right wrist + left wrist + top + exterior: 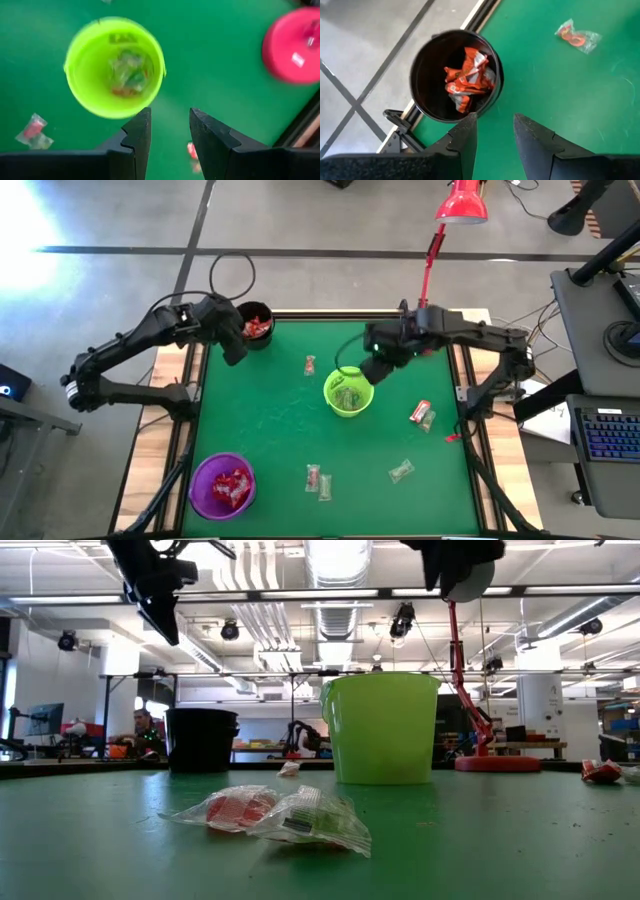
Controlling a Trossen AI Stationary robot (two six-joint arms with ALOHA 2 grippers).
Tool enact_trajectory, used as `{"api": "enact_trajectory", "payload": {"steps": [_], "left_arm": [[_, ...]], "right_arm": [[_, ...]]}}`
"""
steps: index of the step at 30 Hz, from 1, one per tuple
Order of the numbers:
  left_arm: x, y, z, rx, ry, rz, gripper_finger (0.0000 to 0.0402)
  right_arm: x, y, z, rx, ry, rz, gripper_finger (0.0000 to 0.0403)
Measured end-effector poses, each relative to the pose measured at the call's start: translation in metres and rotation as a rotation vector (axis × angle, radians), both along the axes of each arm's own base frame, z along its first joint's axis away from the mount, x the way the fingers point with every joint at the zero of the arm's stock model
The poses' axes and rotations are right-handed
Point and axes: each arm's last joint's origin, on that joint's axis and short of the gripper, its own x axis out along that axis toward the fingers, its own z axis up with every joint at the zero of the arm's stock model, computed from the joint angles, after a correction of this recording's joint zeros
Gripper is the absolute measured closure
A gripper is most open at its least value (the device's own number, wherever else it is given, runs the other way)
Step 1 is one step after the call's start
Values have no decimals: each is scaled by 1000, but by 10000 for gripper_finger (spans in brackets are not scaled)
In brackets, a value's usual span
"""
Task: Sort candy
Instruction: Put the orange chocolate into the black bucket
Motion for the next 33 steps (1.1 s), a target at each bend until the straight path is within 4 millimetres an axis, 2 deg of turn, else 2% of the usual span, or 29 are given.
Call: {"api": "enact_trajectory", "payload": {"steps": [4, 8, 18, 25, 33], "left_arm": [[0, -2, -6, -18, 7, -17, 290], [0, -5, -3, -30, -12, -44, 290], [-1, -10, 21, 15, -84, -71, 290], [-4, -13, 33, 36, -121, -78, 290], [-7, -15, 34, 36, -134, -72, 290]], "right_arm": [[-6, 19, -16, 17, 56, -10, 275], [-10, 32, -33, 20, 124, 19, 275], [0, 37, -65, 1, 244, 201, 275], [0, 36, -78, -27, 279, 91, 265], [-6, 36, -91, 1, 313, -80, 231]]}}
